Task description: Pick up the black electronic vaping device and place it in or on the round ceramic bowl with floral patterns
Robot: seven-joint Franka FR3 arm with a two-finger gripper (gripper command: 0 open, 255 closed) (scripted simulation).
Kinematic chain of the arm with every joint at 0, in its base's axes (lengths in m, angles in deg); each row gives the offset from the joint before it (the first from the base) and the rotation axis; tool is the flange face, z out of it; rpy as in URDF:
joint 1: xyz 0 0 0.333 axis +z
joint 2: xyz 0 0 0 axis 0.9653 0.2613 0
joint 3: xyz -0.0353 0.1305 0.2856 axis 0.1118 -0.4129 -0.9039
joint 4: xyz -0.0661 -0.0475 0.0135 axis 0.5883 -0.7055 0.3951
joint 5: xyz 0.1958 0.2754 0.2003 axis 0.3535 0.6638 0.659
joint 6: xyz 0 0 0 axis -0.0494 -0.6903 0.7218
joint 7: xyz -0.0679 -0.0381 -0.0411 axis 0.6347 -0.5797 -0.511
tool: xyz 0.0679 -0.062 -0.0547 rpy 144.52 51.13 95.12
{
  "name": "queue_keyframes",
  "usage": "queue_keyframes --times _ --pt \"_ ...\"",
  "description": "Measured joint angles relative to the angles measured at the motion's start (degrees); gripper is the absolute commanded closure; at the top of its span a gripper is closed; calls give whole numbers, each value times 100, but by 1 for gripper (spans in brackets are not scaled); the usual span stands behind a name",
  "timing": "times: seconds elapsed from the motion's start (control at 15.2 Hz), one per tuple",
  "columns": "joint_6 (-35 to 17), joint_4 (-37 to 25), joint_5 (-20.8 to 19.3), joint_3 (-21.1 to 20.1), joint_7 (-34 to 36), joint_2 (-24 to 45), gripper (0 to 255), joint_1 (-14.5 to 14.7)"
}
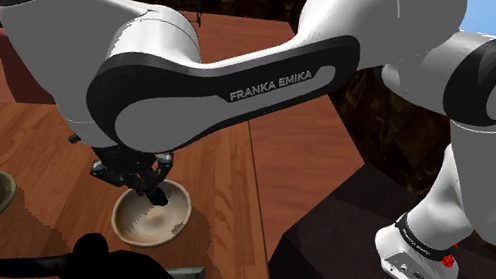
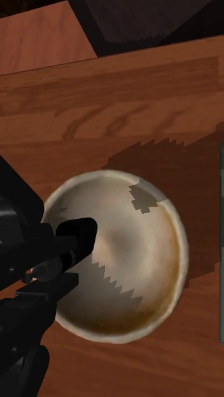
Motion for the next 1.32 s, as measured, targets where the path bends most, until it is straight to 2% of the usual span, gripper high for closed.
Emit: queue_keyframes --times 0.2,0.59,0.66,1.06,1.32 --pt "-181 176 -12 5 31 14 255 -22" --pt "-220 225 -10 4 34 2 255 -35" --pt "-220 225 -10 4 34 2 0 -35" --pt "-220 225 -10 4 34 2 0 -35" --pt "403 -575 -31 18 -45 146 0 141"
